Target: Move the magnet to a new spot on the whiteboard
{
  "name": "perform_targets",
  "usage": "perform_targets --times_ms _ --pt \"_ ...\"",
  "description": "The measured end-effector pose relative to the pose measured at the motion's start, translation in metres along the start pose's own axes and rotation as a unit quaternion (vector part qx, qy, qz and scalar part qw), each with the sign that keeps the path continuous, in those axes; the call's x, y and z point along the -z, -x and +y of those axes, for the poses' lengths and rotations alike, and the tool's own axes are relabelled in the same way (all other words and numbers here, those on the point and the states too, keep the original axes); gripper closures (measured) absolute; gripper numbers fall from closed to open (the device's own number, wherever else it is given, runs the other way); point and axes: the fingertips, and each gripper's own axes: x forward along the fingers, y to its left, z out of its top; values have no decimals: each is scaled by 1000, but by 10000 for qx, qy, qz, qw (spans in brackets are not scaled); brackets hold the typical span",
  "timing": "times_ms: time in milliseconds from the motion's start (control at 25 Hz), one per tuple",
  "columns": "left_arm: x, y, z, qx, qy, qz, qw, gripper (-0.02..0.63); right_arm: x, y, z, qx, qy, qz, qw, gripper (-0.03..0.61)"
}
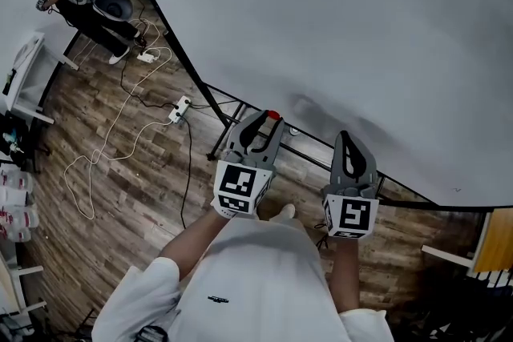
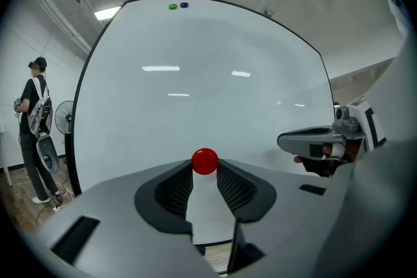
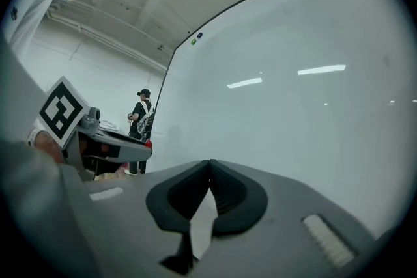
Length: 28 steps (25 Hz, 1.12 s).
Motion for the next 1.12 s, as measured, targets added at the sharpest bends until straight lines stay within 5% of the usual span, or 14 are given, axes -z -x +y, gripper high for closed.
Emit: perform_targets --times_ms 360,760,1120 --pt "-23 25 7 -65 126 -117 9998 497 -45 9 -10 235 -124 -317 9991 577" --pt "-25 24 1 58 66 -11 10000 497 -53 9 -9 231 -33 -396 9989 577" --pt "-64 18 3 128 69 -243 9996 496 -68 8 -6 126 -60 -531 9985 577"
